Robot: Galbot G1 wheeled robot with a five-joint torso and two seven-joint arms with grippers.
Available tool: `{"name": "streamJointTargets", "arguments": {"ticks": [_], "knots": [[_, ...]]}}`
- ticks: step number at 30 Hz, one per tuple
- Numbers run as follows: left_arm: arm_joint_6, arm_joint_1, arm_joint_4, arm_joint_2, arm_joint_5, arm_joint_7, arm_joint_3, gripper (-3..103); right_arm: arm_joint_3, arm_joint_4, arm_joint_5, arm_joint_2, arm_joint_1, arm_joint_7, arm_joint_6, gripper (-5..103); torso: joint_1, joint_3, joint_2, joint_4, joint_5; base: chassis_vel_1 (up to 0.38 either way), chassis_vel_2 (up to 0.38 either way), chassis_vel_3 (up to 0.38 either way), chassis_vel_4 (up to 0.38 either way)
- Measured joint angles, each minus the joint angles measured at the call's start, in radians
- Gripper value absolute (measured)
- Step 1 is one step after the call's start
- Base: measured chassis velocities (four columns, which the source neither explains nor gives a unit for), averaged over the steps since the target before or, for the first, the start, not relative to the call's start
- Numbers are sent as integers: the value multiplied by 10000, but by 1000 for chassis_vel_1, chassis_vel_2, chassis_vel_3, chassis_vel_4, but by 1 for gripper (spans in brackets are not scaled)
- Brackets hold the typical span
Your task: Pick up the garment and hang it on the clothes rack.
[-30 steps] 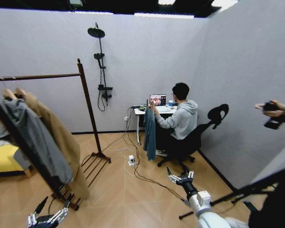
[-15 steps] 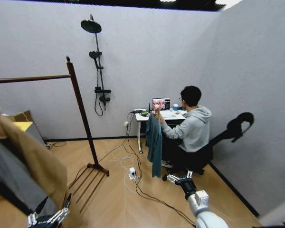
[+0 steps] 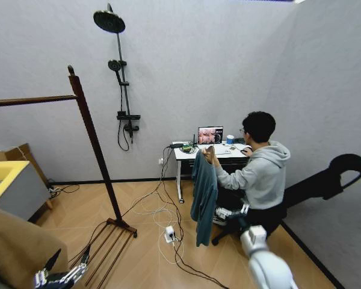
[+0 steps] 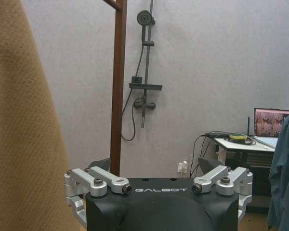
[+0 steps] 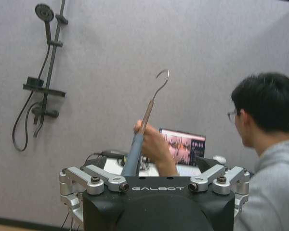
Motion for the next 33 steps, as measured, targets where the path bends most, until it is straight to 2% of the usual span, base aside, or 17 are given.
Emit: {"name": "streamJointTargets", "arguments": {"ticks": [1,3,6,8,9,11,12,13,15,16,20,27,33], "knots": [[0,0,0,-1,0,-1,0,100,-129,-865,426,-657,1133,-106,57,100,-8,-3,4,1,-7,73,-73,-42,50],[0,1,0,-1,0,2,0,100,-415,-1893,766,-1236,2254,-410,279,100,-7,-3,5,-2,-4,38,-67,-50,50],[0,1,0,0,0,2,0,100,-584,-2444,890,-1428,2770,-690,428,100,-7,-3,5,0,-6,13,-22,-9,17],[0,1,-1,0,0,10,0,100,-1122,-3722,1243,-1595,4030,-1283,944,100,1,0,2,-1,-5,0,0,0,0],[0,1,-1,0,0,10,0,100,-1122,-3722,1243,-1595,4030,-1283,944,100,1,0,2,-1,-5,0,0,0,0],[0,1,0,0,0,7,1,100,-1566,-4734,1461,-1505,4921,-1607,1401,100,6,1,0,-1,-6,0,0,0,0],[0,1,-1,-1,0,4,0,100,-1922,-5403,1494,-1245,5568,-1725,1711,100,7,3,-1,1,0,0,0,0,0],[0,1,-1,-1,0,4,0,100,-1922,-5403,1494,-1245,5568,-1725,1711,100,7,3,-1,1,0,0,0,0,0],[0,1,0,0,0,4,1,100,-2144,-6013,1484,-930,6055,-1620,1782,100,7,2,0,0,-12,0,0,0,0],[0,1,0,-1,1,5,0,100,-2324,-6742,1241,-499,6580,-1355,1888,100,7,3,-1,2,-2,0,0,0,0],[0,1,0,0,0,3,0,100,-2406,-7623,766,-101,7197,-957,2021,100,6,1,-1,1,-7,0,0,0,0],[0,1,0,0,0,3,0,100,-2379,-8225,466,-22,7649,-308,1839,100,5,0,0,-3,-6,0,0,0,0],[0,1,0,0,0,4,0,100,-2345,-8650,459,-127,7907,-375,1852,100,3,0,0,-4,-3,0,0,0,0]]}}
